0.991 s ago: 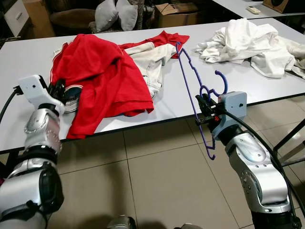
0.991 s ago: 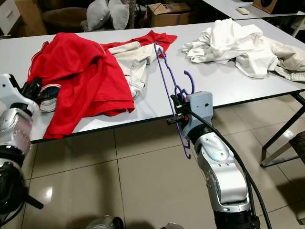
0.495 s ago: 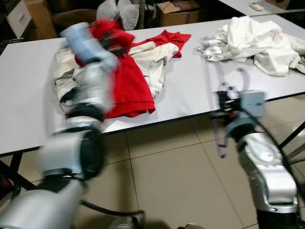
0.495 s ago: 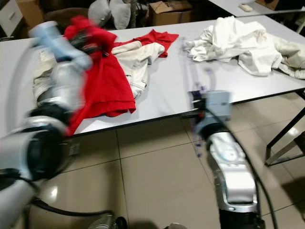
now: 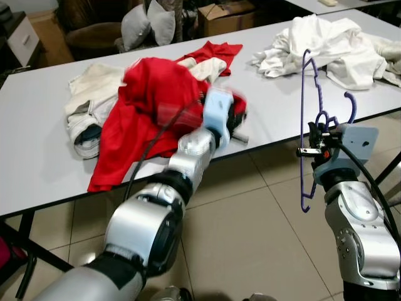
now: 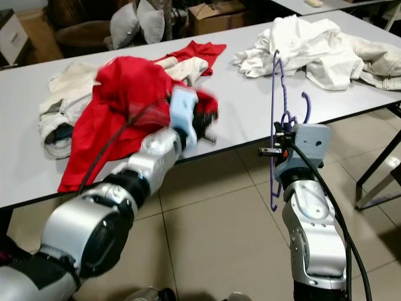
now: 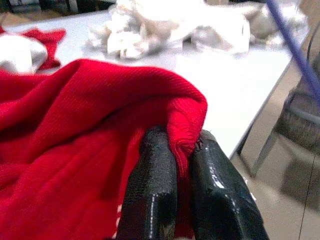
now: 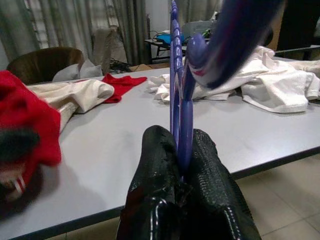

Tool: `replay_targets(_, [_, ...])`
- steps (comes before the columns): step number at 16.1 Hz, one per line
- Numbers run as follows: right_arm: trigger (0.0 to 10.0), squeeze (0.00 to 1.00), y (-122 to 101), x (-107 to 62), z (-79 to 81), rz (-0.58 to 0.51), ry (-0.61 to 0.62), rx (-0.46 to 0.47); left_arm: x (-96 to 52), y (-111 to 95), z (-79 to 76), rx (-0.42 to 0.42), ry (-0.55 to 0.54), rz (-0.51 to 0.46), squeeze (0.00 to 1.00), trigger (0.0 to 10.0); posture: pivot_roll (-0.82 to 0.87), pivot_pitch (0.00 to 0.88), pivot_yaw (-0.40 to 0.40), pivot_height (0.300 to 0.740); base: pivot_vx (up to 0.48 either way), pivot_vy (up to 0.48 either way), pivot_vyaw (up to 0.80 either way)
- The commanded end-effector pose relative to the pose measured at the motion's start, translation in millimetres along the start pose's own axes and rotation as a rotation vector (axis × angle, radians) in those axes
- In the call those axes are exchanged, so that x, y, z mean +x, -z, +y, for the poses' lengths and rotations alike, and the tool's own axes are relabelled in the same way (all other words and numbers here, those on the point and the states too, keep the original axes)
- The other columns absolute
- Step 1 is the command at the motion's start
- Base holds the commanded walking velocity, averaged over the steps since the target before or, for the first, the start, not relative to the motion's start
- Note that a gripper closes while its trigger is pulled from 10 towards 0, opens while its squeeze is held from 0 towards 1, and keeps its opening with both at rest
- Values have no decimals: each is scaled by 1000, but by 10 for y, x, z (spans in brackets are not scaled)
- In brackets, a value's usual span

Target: Hang hanger

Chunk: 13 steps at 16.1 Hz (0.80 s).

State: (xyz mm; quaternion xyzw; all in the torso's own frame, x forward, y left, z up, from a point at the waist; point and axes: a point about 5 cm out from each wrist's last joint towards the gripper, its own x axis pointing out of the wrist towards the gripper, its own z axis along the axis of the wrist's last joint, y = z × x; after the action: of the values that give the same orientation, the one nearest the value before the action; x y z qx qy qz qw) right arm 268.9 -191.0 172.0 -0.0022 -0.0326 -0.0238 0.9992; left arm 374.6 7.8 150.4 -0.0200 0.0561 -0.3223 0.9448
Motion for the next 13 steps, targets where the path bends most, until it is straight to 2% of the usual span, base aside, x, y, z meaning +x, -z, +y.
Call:
replay_targets(1, [10000, 0, -37, 5, 46, -18, -16, 13, 6, 49, -61, 22, 33, 27, 0, 10000, -250, 25, 130, 740, 0, 0, 0])
replay_targets(2, [10000, 0, -34, 7, 53, -17, -21, 13, -5, 53, -51, 13, 48, 21, 1000, 10000, -246, 24, 125, 740, 0, 0, 0])
replay_targets(6, [10000, 0, -36, 34, 82, -15, -41, 19, -53, 18, -111, 89, 241, -27, 1000, 10000, -236, 21, 114, 740, 0, 0, 0])
replay_targets(7, [10000, 0, -39, 25, 59, -13, -41, 35, -95, -15, -126, 43, 307, -90, 1000, 10000, -236, 23, 116, 740, 0, 0, 0])
replay_targets(9, [10000, 0, -37, 13, 34, -9, -41, 44, -148, -60, -114, -5, 337, -158, 1000, 10000, -236, 23, 117, 740, 0, 0, 0])
replay_targets(10, [10000, 0, -41, -7, 16, -2, -50, 49, -232, -110, -84, -44, 342, -218, 184, 10000, -232, 29, 114, 740, 0, 0, 0])
replay_targets(11, [10000, 0, -23, -36, -8, 15, -64, 43, -366, -154, -55, -81, 323, -256, 0, 10000, -226, 33, 106, 740, 0, 0, 0])
replay_targets(12, [10000, 0, -13, -47, -21, 23, -67, 39, -430, -164, -61, -82, 323, -266, 0, 10000, -223, 36, 98, 740, 0, 0, 0])
replay_targets(13, [10000, 0, 12, -67, -32, 43, -81, 36, -572, -146, -79, -38, 328, -269, 0, 10000, -220, 38, 95, 740, 0, 0, 0])
